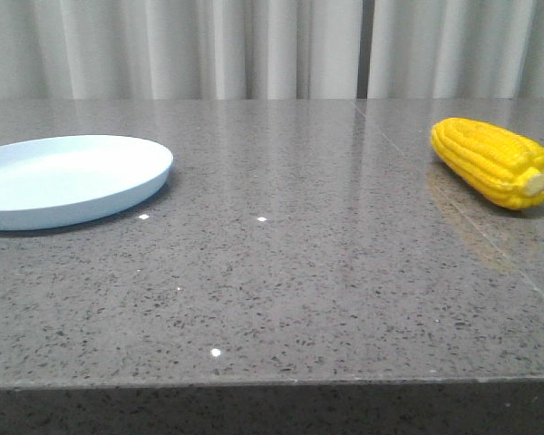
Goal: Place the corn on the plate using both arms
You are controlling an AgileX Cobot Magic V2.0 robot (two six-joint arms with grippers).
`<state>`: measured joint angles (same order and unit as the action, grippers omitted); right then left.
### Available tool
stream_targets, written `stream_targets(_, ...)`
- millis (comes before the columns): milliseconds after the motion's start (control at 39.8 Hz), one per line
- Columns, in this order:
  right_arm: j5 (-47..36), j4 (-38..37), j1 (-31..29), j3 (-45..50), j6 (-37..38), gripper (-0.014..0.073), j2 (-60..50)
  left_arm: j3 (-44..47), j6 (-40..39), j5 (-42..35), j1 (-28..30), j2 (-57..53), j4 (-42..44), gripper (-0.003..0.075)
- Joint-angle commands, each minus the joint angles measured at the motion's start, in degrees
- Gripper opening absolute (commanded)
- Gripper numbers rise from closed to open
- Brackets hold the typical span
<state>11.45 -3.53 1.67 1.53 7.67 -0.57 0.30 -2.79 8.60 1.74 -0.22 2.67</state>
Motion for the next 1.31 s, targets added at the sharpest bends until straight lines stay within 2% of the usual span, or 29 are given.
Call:
stream_targets(0,-4.35,-0.6,-0.34,-0.26,-0.35,-0.0069,-0.99,0.26,-0.02,-4.65,-0.04,-1.19,-0.42,-0.002)
stream_targets(955,-4.86,-0.6,-0.34,-0.31,-0.35,-0.0069,-0.99,0.26,-0.02,-5.04,-0.04,-1.19,0.79,-0.002)
stream_targets(1081,-9.94,-0.6,-0.34,-0.31,-0.35,-0.0069,-0.99,0.26,-0.02,-9.59,-0.04,-1.19,1.05,-0.002)
stream_targets(1231,-17.01,-0.6,-0.29,-2.33,-0.35,-0.0069,-0.99,-0.37,-0.25,-23.91,-0.04,-1.19,1.05,-0.002)
stream_targets(1282,-16.61,-0.6,-0.29,-4.59,-0.35,-0.0069,-0.99,-1.62,-0.25,-25.05,-0.04,-1.19,1.05,-0.002)
